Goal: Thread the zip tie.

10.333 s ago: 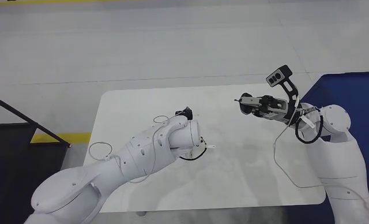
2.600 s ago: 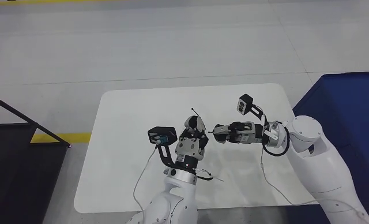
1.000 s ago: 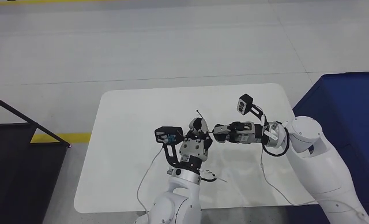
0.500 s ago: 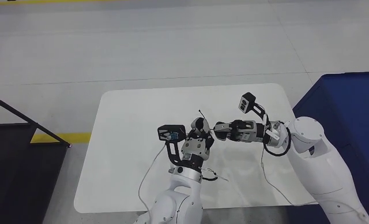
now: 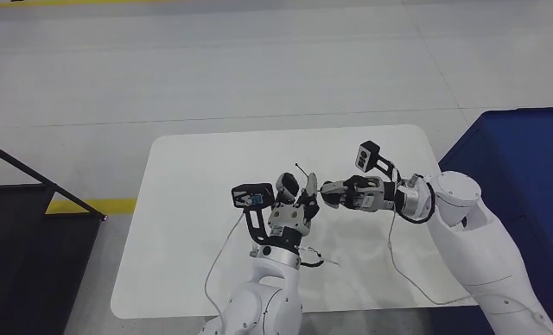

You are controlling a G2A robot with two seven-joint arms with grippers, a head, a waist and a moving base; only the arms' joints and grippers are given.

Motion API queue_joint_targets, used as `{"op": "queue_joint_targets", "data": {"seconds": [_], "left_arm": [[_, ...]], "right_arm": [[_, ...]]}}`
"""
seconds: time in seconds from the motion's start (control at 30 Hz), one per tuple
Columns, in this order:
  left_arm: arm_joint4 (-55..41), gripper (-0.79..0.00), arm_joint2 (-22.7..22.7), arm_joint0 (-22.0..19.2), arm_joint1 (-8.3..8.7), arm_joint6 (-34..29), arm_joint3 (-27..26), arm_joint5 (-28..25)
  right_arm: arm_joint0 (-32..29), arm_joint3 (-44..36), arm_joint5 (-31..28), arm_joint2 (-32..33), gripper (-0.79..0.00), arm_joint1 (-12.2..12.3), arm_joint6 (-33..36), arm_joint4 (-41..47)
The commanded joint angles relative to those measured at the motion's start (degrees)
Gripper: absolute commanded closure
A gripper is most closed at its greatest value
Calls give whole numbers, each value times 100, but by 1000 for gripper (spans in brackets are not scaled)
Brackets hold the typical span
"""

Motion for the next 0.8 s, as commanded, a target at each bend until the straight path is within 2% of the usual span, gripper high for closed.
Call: {"op": "queue_joint_targets", "data": {"seconds": [0.0,0.07,0.2,0.3,0.47,0.57,0.77], "left_arm": [[32,-785,-68,8,-10,22,-7,51],[-80,-785,-189,26,-28,80,-64,133],[-40,-785,-483,1,-36,253,-92,157],[30,-785,-618,57,-19,366,-167,-122],[1101,-785,-638,345,101,742,-171,-979],[1681,-785,-672,510,147,1065,82,-1141],[2830,-785,-577,513,169,1500,706,-1105]], "right_arm": [[93,187,400,-44,0,-27,208,563],[221,349,750,-90,0,-44,276,865],[364,510,1071,-186,0,-64,295,1096],[399,540,1093,-176,0,-67,231,1141],[399,540,1093,-176,0,-67,231,1141],[399,540,1093,-176,0,-67,231,1141],[399,540,1093,-176,0,-67,231,1141]]}}
